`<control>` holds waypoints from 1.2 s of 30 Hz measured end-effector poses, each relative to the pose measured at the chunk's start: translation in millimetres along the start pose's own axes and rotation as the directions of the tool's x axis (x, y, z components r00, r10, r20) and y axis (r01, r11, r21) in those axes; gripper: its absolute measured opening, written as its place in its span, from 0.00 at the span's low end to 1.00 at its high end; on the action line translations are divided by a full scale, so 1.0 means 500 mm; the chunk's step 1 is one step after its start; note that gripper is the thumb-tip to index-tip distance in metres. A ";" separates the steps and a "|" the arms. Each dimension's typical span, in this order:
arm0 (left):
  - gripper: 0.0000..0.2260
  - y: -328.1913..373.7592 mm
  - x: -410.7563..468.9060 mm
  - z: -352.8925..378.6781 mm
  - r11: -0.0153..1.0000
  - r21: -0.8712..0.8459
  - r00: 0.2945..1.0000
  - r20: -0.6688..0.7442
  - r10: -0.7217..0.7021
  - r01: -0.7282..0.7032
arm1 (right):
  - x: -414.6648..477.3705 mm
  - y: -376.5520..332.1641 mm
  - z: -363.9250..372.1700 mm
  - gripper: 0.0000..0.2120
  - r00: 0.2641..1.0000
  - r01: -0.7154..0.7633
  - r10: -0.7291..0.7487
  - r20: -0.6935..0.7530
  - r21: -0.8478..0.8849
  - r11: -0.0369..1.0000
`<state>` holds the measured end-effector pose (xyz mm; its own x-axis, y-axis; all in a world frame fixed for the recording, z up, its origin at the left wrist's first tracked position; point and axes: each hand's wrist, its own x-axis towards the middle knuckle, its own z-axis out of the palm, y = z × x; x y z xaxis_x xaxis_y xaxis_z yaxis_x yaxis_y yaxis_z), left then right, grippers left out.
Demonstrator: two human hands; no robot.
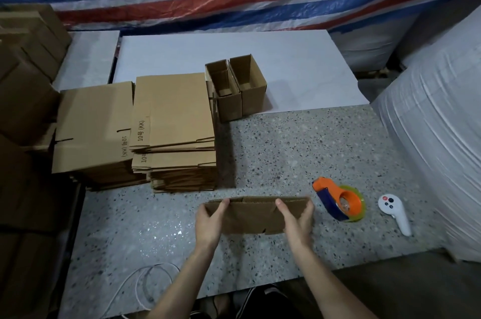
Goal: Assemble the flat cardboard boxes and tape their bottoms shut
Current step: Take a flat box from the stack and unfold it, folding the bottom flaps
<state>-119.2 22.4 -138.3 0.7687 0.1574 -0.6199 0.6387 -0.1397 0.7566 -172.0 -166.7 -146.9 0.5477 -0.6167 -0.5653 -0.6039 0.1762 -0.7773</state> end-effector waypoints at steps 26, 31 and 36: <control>0.24 -0.002 0.014 -0.076 0.987 0.133 0.975 0.188 -0.117 0.093 | 0.027 -0.069 -0.019 0.33 0.844 -0.037 0.067 0.532 -0.067 0.997; 0.28 -0.017 0.037 -0.115 0.990 -0.030 0.920 0.373 -0.117 0.138 | 0.038 -0.057 -0.044 0.32 0.769 -0.238 0.115 0.628 0.114 0.965; 0.25 -0.008 0.046 -0.119 0.981 -0.082 0.890 0.440 -0.121 0.174 | 0.065 -0.054 -0.052 0.33 0.800 -0.233 0.165 0.577 0.045 0.971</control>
<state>-105.9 84.6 -143.2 0.6214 -0.2727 -0.7345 0.7576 -0.0298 0.6520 -153.1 -211.6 -137.2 0.6725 -0.0220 -0.7398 -0.6882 0.3492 -0.6359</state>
